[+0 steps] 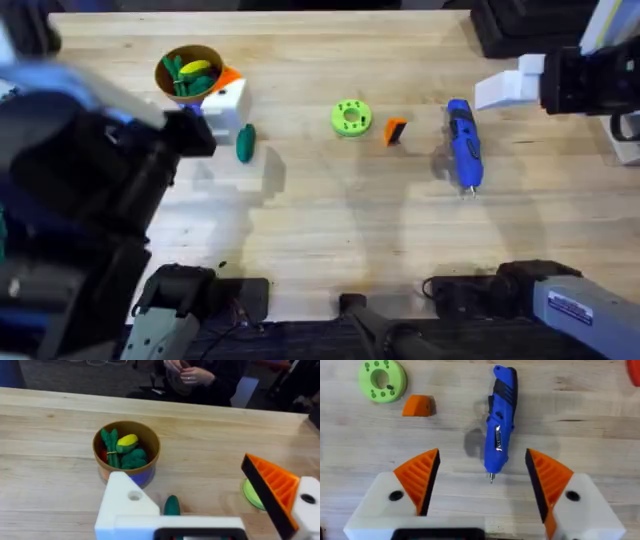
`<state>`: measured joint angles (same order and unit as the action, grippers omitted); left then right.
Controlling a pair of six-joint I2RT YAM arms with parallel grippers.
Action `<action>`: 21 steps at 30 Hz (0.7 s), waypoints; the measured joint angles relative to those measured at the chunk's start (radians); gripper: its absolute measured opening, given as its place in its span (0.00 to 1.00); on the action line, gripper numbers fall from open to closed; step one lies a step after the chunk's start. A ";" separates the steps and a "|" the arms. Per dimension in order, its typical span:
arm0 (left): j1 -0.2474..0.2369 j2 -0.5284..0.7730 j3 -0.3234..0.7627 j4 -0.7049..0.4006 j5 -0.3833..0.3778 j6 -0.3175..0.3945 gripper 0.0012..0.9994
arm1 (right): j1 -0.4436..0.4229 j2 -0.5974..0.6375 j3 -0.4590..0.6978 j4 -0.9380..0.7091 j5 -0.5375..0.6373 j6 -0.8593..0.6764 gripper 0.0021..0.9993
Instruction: Pick up the gripper from the table and insert it into the empty holder that is missing its gripper. Then pick up a screw, insert it into the mounting hole, and use the screwdriver to tighten it. Finally, clean up the table by picking up the vegetable and placing it into the bucket.
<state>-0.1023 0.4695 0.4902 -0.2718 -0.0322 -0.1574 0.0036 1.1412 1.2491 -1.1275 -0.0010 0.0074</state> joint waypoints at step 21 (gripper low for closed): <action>0.112 -0.421 -0.412 0.223 0.386 0.000 0.99 | 0.000 0.000 0.000 0.000 0.000 0.000 0.99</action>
<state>0.0101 0.0488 0.0781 -0.0484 0.3533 -0.1577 0.0036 1.1412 1.2491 -1.1275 -0.0010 0.0073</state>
